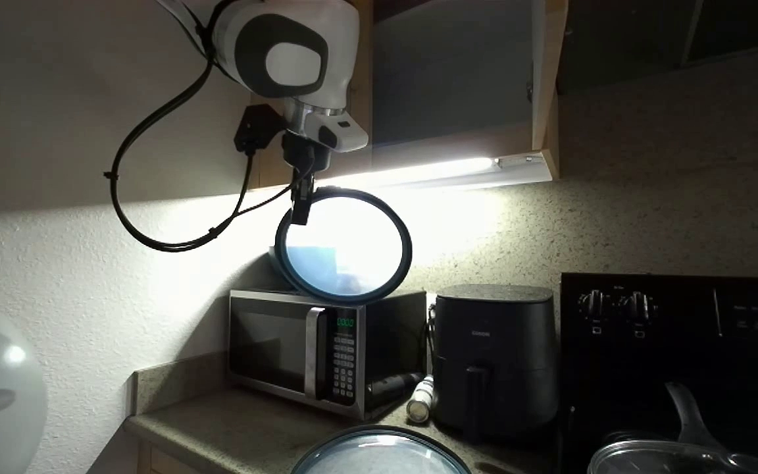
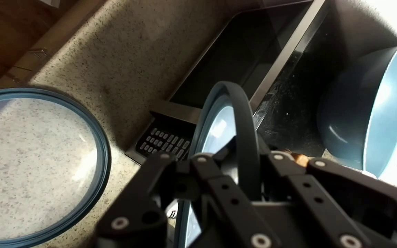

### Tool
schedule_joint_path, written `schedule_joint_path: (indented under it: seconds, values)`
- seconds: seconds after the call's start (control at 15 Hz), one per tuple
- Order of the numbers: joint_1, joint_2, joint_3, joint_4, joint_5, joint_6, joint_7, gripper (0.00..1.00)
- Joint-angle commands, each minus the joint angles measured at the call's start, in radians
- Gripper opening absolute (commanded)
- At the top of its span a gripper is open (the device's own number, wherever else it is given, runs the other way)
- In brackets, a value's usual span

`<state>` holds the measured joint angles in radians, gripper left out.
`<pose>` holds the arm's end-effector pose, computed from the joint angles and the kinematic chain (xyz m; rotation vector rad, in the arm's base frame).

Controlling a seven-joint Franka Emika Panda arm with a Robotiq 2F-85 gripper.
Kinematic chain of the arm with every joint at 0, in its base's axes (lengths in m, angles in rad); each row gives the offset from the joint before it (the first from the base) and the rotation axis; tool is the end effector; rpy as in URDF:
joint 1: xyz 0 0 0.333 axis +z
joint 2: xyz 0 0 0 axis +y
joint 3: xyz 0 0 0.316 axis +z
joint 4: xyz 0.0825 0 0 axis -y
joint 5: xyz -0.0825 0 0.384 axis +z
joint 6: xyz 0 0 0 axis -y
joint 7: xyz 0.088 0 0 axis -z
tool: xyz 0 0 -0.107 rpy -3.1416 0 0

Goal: Pick up the lid from the cabinet and put it on the counter

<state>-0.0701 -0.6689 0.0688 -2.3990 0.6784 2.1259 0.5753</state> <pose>0.3859 0.0330 0.5957 -2.2415 0.9902 -0.2599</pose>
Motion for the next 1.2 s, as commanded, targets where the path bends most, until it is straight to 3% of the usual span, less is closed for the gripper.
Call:
schedule_joint_path:
  seconds: [0.0,0.67,0.93,1.13]
  values:
    - [0.000,0.001,-0.008,-0.030,0.010,-0.022,0.012,0.06]
    - [-0.027,0.004,-0.073,-0.281,0.089,-0.039,0.020,0.06]
    - [-0.032,0.034,-0.098,-0.310,0.148,-0.039,-0.005,0.06]
    - [-0.042,0.028,-0.078,-0.306,0.123,-0.038,0.011,0.08]
